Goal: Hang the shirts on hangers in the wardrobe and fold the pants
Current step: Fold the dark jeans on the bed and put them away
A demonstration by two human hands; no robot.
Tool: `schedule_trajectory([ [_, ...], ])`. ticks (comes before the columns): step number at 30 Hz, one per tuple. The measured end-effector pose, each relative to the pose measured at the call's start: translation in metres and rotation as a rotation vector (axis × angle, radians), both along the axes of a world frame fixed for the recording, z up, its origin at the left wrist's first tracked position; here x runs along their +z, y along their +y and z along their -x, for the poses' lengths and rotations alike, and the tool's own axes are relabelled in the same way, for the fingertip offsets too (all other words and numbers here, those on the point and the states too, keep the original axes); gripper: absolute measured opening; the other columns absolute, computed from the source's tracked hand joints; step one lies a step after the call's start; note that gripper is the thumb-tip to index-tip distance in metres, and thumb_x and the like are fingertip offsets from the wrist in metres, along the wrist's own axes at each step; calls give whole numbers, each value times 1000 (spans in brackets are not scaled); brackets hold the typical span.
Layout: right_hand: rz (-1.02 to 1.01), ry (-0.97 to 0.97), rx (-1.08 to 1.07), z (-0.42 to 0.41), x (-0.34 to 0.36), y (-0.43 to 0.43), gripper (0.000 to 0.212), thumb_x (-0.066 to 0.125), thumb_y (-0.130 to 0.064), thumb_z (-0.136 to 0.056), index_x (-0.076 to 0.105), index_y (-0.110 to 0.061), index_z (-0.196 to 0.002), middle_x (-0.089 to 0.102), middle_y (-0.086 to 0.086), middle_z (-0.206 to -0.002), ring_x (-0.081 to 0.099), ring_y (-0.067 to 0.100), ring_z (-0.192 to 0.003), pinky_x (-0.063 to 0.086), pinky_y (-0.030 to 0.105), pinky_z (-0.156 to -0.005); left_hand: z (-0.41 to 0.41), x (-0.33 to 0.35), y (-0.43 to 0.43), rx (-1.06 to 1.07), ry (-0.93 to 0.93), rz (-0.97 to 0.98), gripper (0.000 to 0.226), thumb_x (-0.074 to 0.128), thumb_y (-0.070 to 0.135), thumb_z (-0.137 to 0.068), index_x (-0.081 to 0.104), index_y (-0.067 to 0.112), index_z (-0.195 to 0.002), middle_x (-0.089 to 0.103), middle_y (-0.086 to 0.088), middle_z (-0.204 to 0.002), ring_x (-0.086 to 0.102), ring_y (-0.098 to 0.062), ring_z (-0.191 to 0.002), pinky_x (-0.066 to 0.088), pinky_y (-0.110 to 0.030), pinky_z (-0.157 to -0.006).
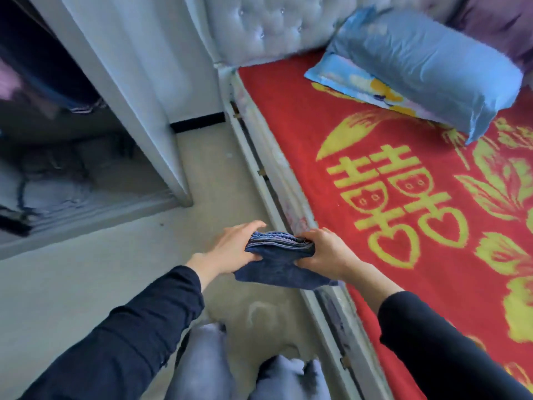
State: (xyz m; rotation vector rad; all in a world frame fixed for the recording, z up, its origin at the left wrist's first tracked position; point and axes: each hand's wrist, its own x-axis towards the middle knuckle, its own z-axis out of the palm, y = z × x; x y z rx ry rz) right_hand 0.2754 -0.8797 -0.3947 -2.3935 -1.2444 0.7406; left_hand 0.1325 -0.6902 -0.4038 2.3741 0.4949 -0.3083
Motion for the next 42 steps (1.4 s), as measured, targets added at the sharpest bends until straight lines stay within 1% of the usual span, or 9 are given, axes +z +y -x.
schedule_trajectory([
  [2,-4,-5,97,17,4,64,38,70,-40,-67,67,-25,-101,67,-3,-90,57,19,-88,45,30,-73,34,7,49,42,10,-69,62,72,32,-82,47,26,-138,57,1,-128,53,-24,-117,43,-34,-95],
  [4,-22,2,185,39,7,129,34,72,-42,-68,67,-25,-97,67,-3,-86,60,19,-85,47,32,-72,72,14,103,78,15,-146,59,69,42,-83,47,29,-137,56,4,-125,54,-22,-113,41,-29,-85],
  [8,-40,39,303,90,2,260,33,75,-41,-71,67,-26,-99,66,-6,-88,58,17,-85,46,30,-73,148,21,210,169,27,-197,56,62,53,-85,47,30,-133,58,8,-124,56,-19,-110,43,-31,-86],
  [12,-49,55,419,152,-9,380,22,71,-39,-73,64,-26,-89,63,-8,-81,54,14,-77,45,28,-67,222,11,304,277,22,-234,53,60,46,-89,47,26,-135,56,7,-130,54,-18,-114,42,-31,-94],
  [15,-62,65,460,183,-11,437,20,66,-39,-71,64,-21,-81,64,-4,-75,57,19,-73,49,35,-66,257,4,350,345,-10,-231,49,61,37,-90,47,25,-135,56,6,-131,55,-16,-114,40,-25,-94],
  [25,-2,2,534,228,-43,611,23,72,-34,-68,64,-19,-84,64,-3,-80,58,21,-78,47,33,-69,303,-36,510,381,62,-219,51,58,41,-92,45,22,-137,55,3,-132,52,-19,-117,40,-29,-95],
  [34,82,-72,517,231,-174,768,31,70,-32,-77,63,-23,-106,64,0,-105,53,23,-104,45,30,-85,294,-176,670,400,151,-47,48,56,27,-92,42,20,-138,51,-3,-133,51,-23,-117,41,-34,-95],
  [38,24,-139,485,220,-260,819,26,67,-30,-79,63,-22,-104,64,0,-103,53,25,-103,37,25,-79,280,-269,727,376,97,-117,47,54,30,-94,40,23,-138,50,-1,-135,50,-24,-119,42,-37,-96],
  [42,-18,-241,449,204,-341,865,34,69,-31,-81,62,-23,-113,63,2,-113,49,25,-110,40,30,-89,263,-354,776,351,4,-253,49,53,30,-96,38,20,-142,46,-3,-142,48,-26,-125,41,-33,-94],
])
